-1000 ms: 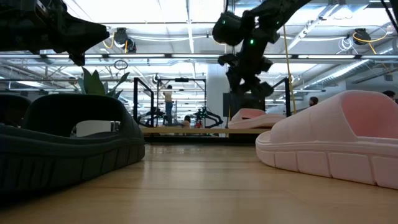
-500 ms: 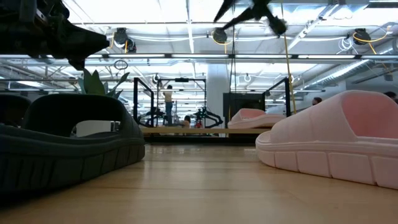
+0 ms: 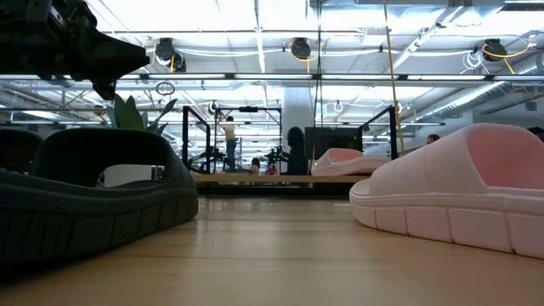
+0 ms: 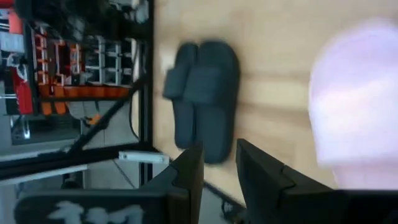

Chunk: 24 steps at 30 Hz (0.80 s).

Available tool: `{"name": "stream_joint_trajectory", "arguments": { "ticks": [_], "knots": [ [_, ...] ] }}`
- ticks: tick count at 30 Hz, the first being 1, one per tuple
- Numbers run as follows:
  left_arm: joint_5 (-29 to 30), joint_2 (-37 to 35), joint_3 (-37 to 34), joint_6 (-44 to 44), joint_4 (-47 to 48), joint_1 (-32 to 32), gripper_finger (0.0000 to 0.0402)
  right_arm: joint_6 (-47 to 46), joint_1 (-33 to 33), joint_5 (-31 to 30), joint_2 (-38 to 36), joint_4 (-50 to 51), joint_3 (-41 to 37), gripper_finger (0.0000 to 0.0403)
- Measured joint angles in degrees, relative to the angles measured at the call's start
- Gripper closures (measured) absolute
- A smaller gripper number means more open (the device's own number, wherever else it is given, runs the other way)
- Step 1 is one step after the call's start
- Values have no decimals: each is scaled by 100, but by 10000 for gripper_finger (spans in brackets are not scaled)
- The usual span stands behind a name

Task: Pick and place slides into the shelf
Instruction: Put the pink slipper on the shelf

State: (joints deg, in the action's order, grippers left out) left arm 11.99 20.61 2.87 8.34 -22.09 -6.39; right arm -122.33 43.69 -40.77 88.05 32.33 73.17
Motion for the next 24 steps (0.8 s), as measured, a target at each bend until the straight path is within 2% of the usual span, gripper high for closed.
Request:
{"name": "stream_joint_trajectory", "arguments": {
  "ticks": [11,16,24],
  "knots": [
    [2,-1,0,87,6,0,314,-1848,794,-121,1061,-404,0,316],
    [2,1,2,90,7,0,314,-1952,885,-96,1312,-769,0,316],
    [1,1,2,92,6,0,314,-1953,725,-96,1496,-543,0,316]
  ]
}}
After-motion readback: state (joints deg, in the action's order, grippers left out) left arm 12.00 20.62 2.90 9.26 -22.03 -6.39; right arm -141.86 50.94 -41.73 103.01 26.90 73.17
